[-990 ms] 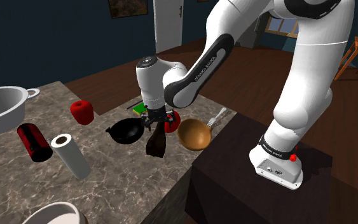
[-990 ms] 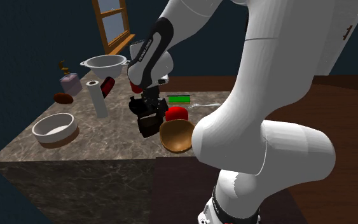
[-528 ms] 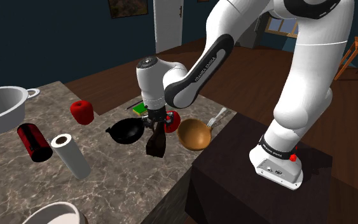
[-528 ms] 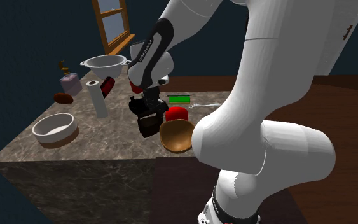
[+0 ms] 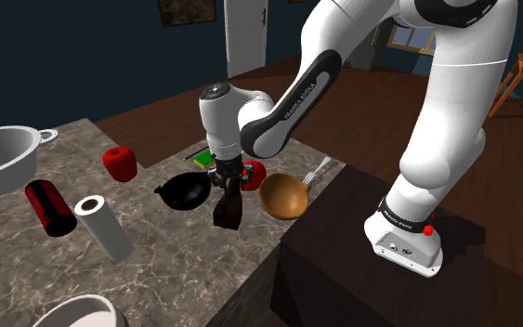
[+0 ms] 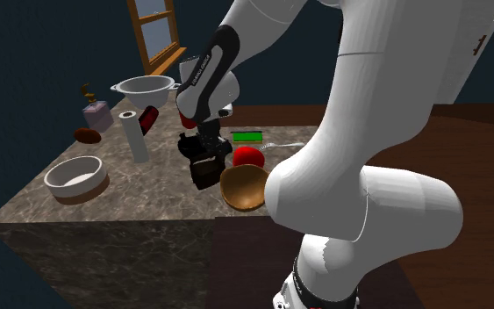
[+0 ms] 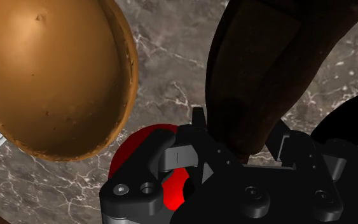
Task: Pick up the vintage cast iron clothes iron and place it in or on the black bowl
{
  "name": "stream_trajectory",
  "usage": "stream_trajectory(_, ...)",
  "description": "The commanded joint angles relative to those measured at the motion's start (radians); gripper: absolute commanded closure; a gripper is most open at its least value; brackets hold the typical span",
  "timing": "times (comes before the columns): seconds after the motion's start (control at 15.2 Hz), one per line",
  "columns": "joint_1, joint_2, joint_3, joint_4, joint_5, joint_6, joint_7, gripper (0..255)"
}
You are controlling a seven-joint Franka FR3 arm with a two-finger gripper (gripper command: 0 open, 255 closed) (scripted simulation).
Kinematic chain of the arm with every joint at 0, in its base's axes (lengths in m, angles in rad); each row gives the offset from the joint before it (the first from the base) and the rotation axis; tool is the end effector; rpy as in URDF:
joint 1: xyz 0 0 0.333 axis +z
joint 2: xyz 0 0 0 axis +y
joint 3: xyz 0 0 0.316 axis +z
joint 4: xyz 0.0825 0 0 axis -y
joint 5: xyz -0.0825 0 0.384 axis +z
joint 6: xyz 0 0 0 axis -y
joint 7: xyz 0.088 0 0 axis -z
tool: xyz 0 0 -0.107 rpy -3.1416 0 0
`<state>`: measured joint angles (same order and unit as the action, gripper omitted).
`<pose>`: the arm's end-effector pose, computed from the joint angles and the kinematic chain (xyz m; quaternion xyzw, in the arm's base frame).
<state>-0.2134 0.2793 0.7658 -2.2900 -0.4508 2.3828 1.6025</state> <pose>0.4412 0.2728 0.2545 0.9345 -0.3504 0.0261 0.0572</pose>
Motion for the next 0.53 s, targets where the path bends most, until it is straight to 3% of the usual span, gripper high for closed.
stream_trajectory(0.0,0.000,0.000,0.000,0.000,0.000,0.000,0.000,255)
stream_trajectory(0.46,-0.041,-0.094,0.053,0.007,0.112,-0.063,-0.083,255)
